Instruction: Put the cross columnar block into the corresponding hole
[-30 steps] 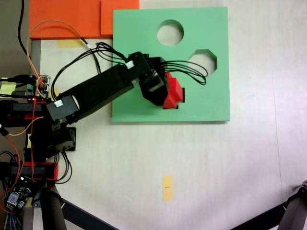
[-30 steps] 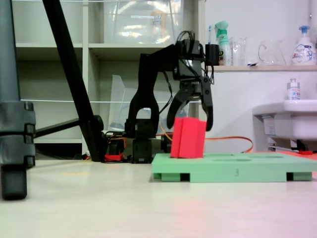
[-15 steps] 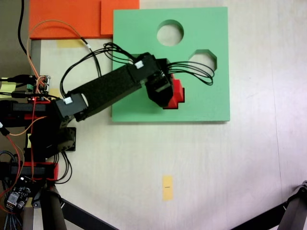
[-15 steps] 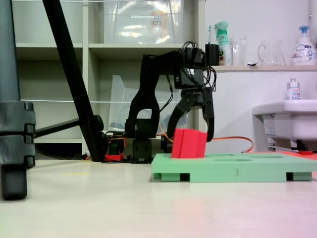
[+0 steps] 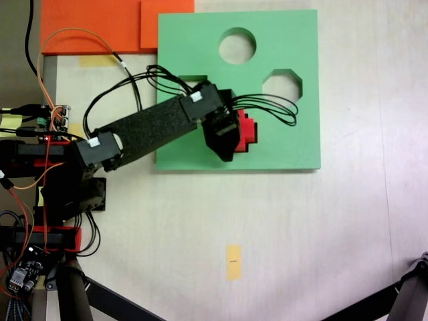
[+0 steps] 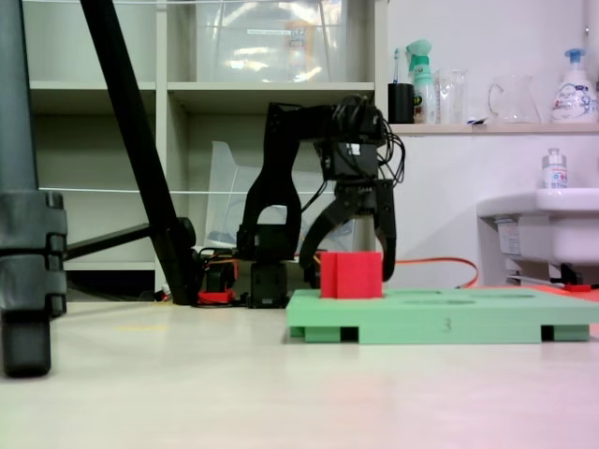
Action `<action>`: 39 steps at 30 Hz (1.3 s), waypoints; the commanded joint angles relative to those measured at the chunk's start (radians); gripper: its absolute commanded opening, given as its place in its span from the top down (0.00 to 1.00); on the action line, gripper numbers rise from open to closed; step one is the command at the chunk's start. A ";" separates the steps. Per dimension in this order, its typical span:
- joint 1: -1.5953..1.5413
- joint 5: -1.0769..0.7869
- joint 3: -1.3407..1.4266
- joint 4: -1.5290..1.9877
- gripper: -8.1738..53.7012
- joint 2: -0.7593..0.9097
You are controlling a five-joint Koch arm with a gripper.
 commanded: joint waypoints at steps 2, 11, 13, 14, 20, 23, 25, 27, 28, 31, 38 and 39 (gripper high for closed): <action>-0.006 -0.021 0.021 -0.012 0.03 0.160; -0.003 -0.258 0.190 -0.014 0.03 0.558; 0.020 -0.549 0.253 -0.012 0.08 0.698; 0.067 -0.781 0.321 -0.021 0.13 0.790; 0.233 -1.491 0.772 -0.433 0.29 1.120; 0.341 -1.632 0.885 -0.515 0.28 1.118; 0.396 -1.657 1.045 -0.752 0.28 1.114; 0.439 -1.713 1.250 -1.124 0.28 1.106; 0.448 -1.746 1.341 -1.264 0.31 1.106; 0.459 -1.759 1.520 -1.359 0.32 1.106; 0.403 -1.838 1.868 -1.447 0.32 1.106; 0.403 -1.839 1.870 -1.419 0.32 1.106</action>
